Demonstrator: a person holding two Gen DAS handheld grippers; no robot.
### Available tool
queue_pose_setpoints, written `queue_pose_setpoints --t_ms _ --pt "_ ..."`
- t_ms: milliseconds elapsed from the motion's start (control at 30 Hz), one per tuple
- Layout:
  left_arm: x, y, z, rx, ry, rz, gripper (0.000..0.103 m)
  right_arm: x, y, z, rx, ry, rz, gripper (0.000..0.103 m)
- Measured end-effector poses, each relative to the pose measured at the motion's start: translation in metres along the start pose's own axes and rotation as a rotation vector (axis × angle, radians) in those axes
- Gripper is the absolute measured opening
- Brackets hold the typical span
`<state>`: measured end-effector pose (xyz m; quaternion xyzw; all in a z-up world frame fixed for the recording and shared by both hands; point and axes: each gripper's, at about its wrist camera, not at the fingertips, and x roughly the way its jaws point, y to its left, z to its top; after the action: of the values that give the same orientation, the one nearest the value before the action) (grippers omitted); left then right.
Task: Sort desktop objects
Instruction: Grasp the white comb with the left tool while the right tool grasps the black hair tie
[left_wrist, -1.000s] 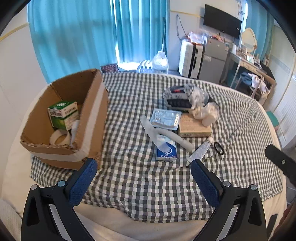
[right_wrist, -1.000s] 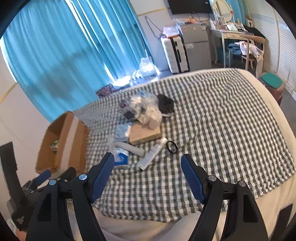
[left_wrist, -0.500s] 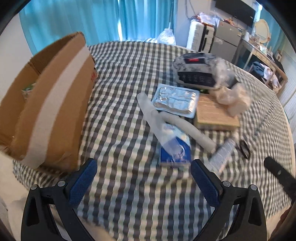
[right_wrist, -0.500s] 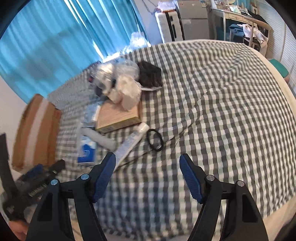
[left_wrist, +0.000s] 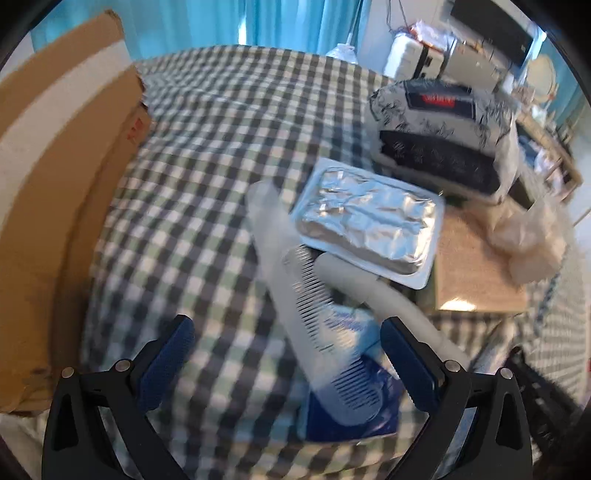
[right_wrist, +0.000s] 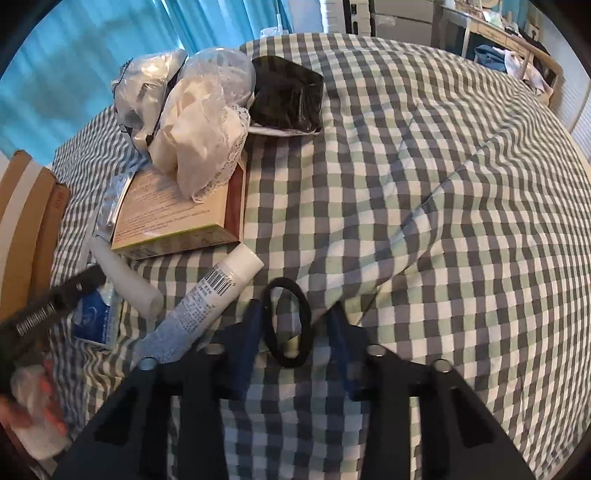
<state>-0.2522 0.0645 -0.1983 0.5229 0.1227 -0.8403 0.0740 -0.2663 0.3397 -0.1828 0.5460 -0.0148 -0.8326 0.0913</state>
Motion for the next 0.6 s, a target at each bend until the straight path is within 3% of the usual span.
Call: queue_pose_setpoints --t_ms 33,200,267,600 --pt "0.001 0.001 0.0 -0.002 -0.001 -0.013 0.095 -0.002 -0.002 -0.001 0.008 -0.008 0.003 0.02" --pt "-0.009 0.0 -0.002 0.025 -0.008 -0.084 0.049 -0.012 -0.008 -0.009 0.029 -0.026 0.012 0.01" --pt "-0.014 0.0 -0.004 0.038 -0.007 -0.099 0.037 -0.019 -0.009 -0.013 0.033 -0.032 0.012 0.006" --pt "-0.052 0.013 -0.013 0.05 -0.069 -0.129 0.029 -0.059 -0.012 -0.025 0.042 -0.084 0.05 0.005"
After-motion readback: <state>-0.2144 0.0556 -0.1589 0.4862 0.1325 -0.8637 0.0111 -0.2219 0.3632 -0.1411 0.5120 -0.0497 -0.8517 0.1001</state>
